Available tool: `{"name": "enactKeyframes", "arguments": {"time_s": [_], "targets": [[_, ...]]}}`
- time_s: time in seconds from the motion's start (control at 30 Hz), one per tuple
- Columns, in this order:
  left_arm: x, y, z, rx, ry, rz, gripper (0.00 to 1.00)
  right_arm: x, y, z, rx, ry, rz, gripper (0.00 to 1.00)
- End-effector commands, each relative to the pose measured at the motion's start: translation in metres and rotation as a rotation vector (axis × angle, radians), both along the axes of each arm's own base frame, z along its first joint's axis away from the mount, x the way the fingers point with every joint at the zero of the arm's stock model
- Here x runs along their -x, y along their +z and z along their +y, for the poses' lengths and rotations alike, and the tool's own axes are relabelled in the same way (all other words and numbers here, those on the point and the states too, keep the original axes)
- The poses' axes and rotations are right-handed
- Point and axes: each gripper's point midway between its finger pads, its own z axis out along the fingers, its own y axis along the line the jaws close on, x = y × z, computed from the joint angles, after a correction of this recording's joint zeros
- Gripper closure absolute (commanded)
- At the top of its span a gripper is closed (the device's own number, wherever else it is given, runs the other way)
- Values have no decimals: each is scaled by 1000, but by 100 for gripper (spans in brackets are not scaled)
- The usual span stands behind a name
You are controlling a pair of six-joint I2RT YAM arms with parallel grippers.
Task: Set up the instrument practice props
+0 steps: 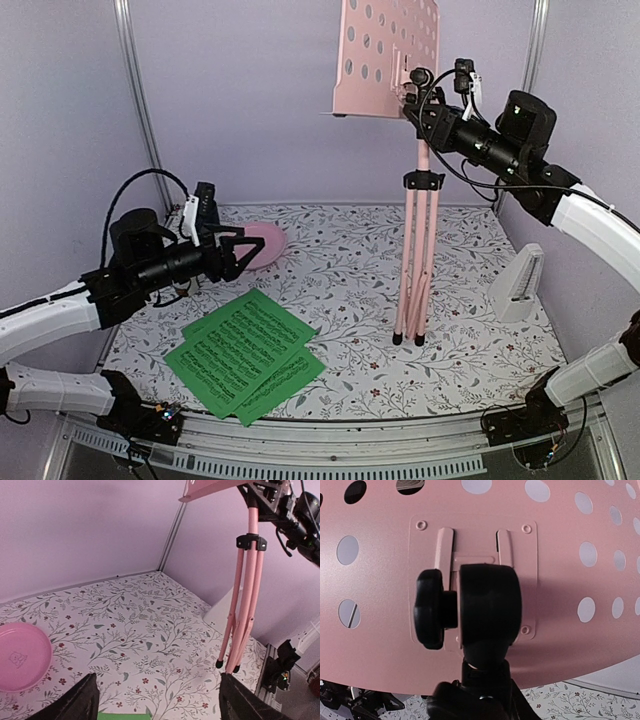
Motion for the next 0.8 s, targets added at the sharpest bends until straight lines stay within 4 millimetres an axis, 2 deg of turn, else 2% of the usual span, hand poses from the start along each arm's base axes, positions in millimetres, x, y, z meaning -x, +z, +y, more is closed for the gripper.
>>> {"name": "enactKeyframes", "arguments": {"time_s": [0.0, 0.27, 0.37, 0.5, 0.63, 0.77], "targets": [[10, 5, -38, -6, -57, -118, 22, 86, 139, -51, -346, 47, -410, 100], [34, -32, -135, -147, -167, -143, 33, 88, 134, -54, -401, 38, -405, 100], [36, -34, -166, -169, -192, -153, 37, 87, 134, -54, -408, 7, -408, 100], [38, -43, -197, -187, -232, -149, 39, 88, 134, -54, -416, -16, -417, 100], [36, -60, -222, -238, -248, -131, 43, 89, 135, -57, -429, -49, -425, 100], [24, -77, -232, -302, -194, -120, 48, 89, 136, -58, -435, -63, -427, 100]]}}
